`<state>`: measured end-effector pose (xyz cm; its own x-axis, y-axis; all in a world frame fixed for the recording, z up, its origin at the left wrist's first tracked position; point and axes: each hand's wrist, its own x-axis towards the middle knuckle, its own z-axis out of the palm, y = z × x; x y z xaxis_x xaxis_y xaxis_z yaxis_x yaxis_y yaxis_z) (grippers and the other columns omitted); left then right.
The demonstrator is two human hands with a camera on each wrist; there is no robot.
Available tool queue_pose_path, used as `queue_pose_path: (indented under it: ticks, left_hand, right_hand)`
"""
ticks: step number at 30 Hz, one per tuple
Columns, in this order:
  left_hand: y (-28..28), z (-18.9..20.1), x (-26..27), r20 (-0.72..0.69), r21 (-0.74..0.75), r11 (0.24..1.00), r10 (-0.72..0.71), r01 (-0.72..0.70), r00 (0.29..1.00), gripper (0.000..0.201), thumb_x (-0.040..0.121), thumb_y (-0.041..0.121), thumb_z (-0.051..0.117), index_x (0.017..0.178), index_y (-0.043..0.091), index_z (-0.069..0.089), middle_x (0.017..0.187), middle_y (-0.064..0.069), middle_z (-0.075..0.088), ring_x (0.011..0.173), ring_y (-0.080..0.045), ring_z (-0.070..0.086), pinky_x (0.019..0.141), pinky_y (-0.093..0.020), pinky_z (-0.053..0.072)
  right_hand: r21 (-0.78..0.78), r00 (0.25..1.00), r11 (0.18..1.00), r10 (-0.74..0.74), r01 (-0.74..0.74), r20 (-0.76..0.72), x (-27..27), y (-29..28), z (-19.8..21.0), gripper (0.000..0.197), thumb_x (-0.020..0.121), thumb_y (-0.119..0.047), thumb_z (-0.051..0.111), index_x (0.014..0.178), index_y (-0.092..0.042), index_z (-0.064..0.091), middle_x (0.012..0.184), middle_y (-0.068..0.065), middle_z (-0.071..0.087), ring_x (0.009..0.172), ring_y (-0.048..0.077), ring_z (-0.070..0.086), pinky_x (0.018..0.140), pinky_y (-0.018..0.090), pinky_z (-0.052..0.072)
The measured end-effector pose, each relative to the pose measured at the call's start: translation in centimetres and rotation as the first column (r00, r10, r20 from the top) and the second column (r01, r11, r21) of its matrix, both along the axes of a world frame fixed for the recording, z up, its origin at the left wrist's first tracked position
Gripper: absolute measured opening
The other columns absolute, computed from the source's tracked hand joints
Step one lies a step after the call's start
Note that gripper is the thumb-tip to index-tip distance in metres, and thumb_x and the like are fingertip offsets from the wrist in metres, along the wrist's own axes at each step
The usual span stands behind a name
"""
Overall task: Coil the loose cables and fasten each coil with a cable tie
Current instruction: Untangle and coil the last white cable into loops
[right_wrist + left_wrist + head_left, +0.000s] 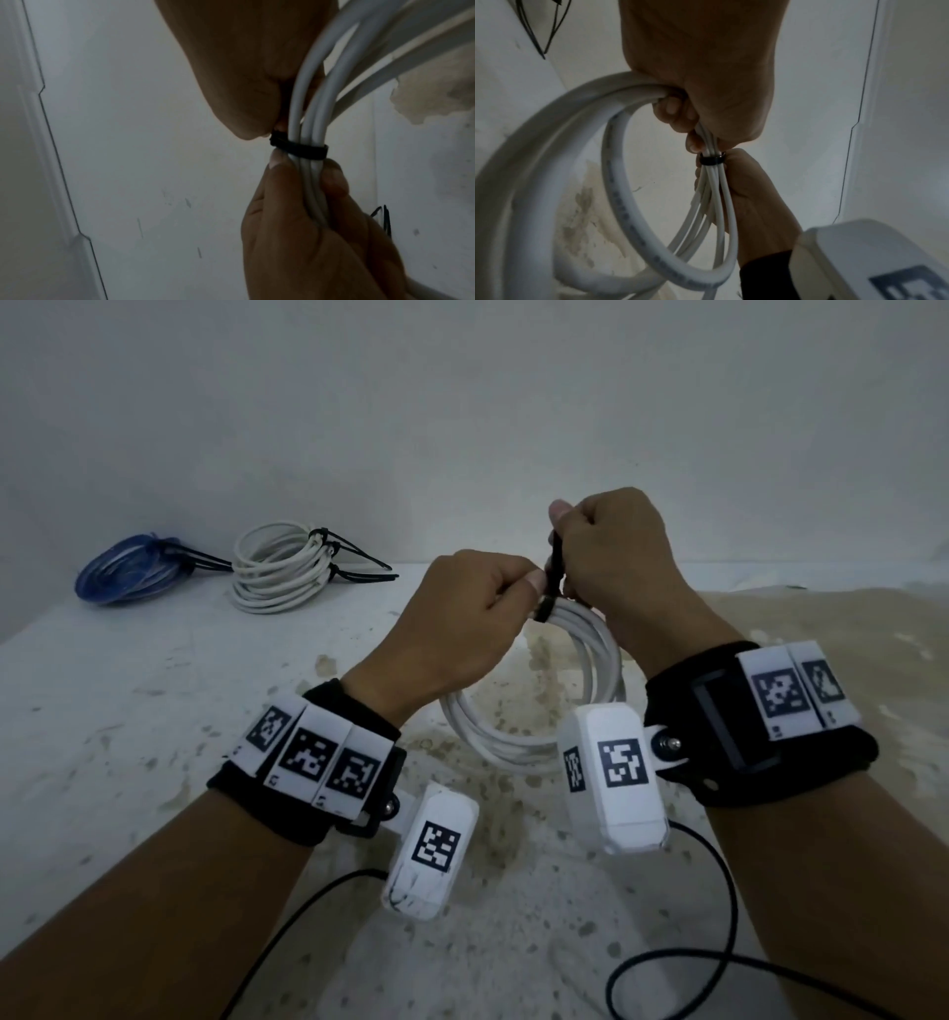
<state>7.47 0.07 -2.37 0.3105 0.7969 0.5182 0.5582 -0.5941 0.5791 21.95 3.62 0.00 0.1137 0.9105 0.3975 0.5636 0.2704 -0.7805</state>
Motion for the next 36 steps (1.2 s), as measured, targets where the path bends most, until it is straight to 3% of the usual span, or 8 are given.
queue_pose_path:
  ticks: [4, 10, 14, 17, 19, 24, 30, 36]
  left_hand:
    - [0.2, -0.4, -0.1, 0.013, -0.043, 0.998, 0.047, -0.046, 0.999, 0.044, 0.098, 0.024, 0.047, 0.069, -0.007, 0.057, 0.062, -0.022, 0.056, 0.049, -0.014, 0.038, 0.052, -0.033, 0.032]
    - [0.6, -0.6, 0.1, 0.125, -0.241, 0.965, 0.134, -0.101, 0.983, 0.042, 0.098, 0.018, 0.051, 0.061, -0.001, 0.058, 0.04, 0.011, 0.045, 0.037, -0.004, 0.036, 0.044, -0.016, 0.028]
    - [0.6, -0.5, -0.3, 0.122, -0.156, 0.982, 0.124, -0.105, 0.985, 0.039, 0.097, 0.019, 0.049, 0.066, -0.002, 0.06, 0.058, -0.013, 0.058, 0.044, -0.006, 0.039, 0.05, -0.024, 0.033]
    - [1.0, -0.6, -0.3, 0.081, -0.076, 0.985, 0.163, -0.157, 0.983, 0.042, 0.096, 0.024, 0.048, 0.067, -0.004, 0.059, 0.064, -0.022, 0.059, 0.05, -0.022, 0.045, 0.055, -0.039, 0.041]
    - [1.1, -0.7, -0.3, 0.05, -0.031, 0.984, 0.178, -0.177, 0.983, 0.043, 0.094, 0.026, 0.046, 0.067, -0.005, 0.059, 0.063, -0.023, 0.059, 0.056, -0.033, 0.052, 0.06, -0.046, 0.045]
    - [1.1, -0.7, -0.7, 0.067, -0.003, 0.994, 0.112, -0.112, 0.991, 0.04, 0.094, 0.026, 0.045, 0.067, -0.001, 0.058, 0.06, -0.02, 0.056, 0.054, -0.03, 0.049, 0.056, -0.042, 0.042]
    - [0.8, -0.9, -0.1, 0.08, 0.016, 0.999, 0.049, -0.05, 0.996, 0.039, 0.097, 0.023, 0.046, 0.069, 0.0, 0.059, 0.059, -0.018, 0.055, 0.05, -0.02, 0.041, 0.053, -0.037, 0.036]
    - [0.6, -1.5, 0.2, 0.05, 0.063, 0.997, 0.037, -0.041, 0.998, 0.042, 0.098, 0.022, 0.045, 0.065, -0.002, 0.055, 0.055, -0.013, 0.053, 0.052, -0.025, 0.045, 0.056, -0.042, 0.038]
  right_hand:
    - [-0.101, 0.989, 0.991, 0.071, -0.084, -0.129, 0.1, -0.3, -0.1, 0.042, 0.102, -0.027, 0.052, 0.084, 0.007, 0.067, 0.071, 0.014, 0.068, 0.045, 0.014, 0.059, 0.044, 0.022, 0.045]
    - [-0.192, 0.953, 0.935, 0.283, -0.299, -0.106, 1.3, -1.0, 0.5, 0.015, 0.089, -0.019, 0.071, 0.085, -0.004, 0.073, 0.078, 0.007, 0.075, 0.071, 0.014, 0.071, 0.057, 0.018, 0.052]
    - [-0.042, 0.978, 0.981, 0.193, -0.19, 0.08, 0.6, -0.7, 0.2, 0.024, 0.091, -0.02, 0.069, 0.069, -0.011, 0.064, 0.072, 0.005, 0.072, 0.068, 0.016, 0.07, 0.067, 0.028, 0.056]
    - [0.003, 0.984, 0.992, 0.124, -0.126, 0.125, 0.2, -0.2, 0.0, 0.026, 0.091, -0.023, 0.068, 0.069, -0.01, 0.062, 0.076, 0.009, 0.072, 0.075, 0.022, 0.07, 0.075, 0.035, 0.056]
    - [0.038, 0.988, 0.995, 0.091, -0.096, 0.126, -0.1, 0.0, -0.3, 0.024, 0.091, -0.025, 0.068, 0.072, -0.009, 0.064, 0.075, 0.007, 0.07, 0.074, 0.02, 0.068, 0.074, 0.035, 0.055]
    - [0.053, 0.977, 0.992, 0.106, -0.118, 0.182, -0.4, -0.4, -0.3, 0.023, 0.094, -0.025, 0.063, 0.082, -0.006, 0.066, 0.088, 0.005, 0.068, 0.084, 0.017, 0.06, 0.071, 0.029, 0.043]
    - [-0.005, 0.996, 0.997, 0.071, -0.071, 0.06, 0.1, -0.1, -0.3, 0.029, 0.093, -0.022, 0.065, 0.072, -0.003, 0.061, 0.06, -0.001, 0.054, 0.055, 0.007, 0.048, 0.059, 0.023, 0.039]
    - [0.002, 0.999, 0.999, 0.039, -0.039, -0.017, 0.1, 0.5, -1.0, 0.028, 0.089, -0.021, 0.069, 0.075, 0.002, 0.067, 0.073, 0.011, 0.071, 0.077, 0.027, 0.069, 0.081, 0.043, 0.057]
